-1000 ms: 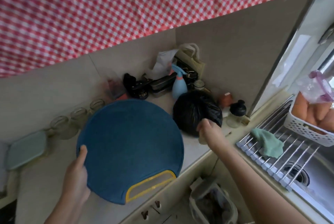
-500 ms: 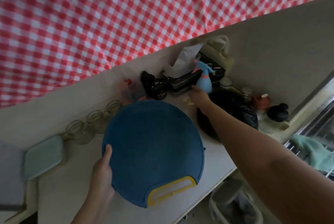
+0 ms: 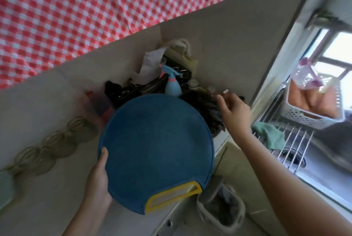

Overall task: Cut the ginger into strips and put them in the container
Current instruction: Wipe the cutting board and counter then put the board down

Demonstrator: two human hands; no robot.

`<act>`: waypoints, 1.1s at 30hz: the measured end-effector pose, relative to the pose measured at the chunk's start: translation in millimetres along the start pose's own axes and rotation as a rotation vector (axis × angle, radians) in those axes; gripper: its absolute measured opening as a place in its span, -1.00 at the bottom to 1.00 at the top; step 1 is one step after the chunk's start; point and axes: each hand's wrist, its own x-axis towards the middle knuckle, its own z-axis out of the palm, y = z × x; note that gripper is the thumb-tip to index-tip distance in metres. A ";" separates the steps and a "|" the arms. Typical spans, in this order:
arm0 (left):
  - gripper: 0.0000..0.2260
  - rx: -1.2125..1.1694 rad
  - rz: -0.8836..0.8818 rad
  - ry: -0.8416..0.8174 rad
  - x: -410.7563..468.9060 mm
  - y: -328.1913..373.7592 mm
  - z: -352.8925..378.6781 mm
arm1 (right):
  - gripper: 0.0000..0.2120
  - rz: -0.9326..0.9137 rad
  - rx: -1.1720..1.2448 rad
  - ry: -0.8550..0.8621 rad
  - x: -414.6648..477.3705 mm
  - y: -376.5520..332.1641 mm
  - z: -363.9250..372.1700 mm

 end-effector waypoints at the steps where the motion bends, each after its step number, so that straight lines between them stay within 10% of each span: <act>1: -0.67 -0.005 -0.015 -0.010 0.7 -3.7 5.4 | -0.72 0.010 -0.017 0.030 1.0 16.5 -13.8; 6: -0.64 -0.003 -0.039 -0.081 -6.3 -21.8 33.1 | -0.80 0.207 -0.253 0.042 9.0 119.7 -58.8; 13: -0.64 -0.020 0.002 -0.010 -36.1 -34.9 33.9 | -0.51 0.331 -0.591 -0.595 -3.8 202.3 -60.9; 17: -0.62 -0.058 0.029 0.089 -57.9 -33.7 12.1 | -0.76 0.296 -0.617 -0.464 2.2 206.0 -63.4; 23: -0.70 -0.170 0.201 0.149 -104.0 -33.5 -21.2 | -0.62 0.527 -0.151 -0.252 8.6 151.5 -76.5; 33: -0.65 -0.439 0.224 0.475 -149.4 -10.0 -134.9 | -0.85 0.489 0.273 -0.740 -70.4 54.5 -47.3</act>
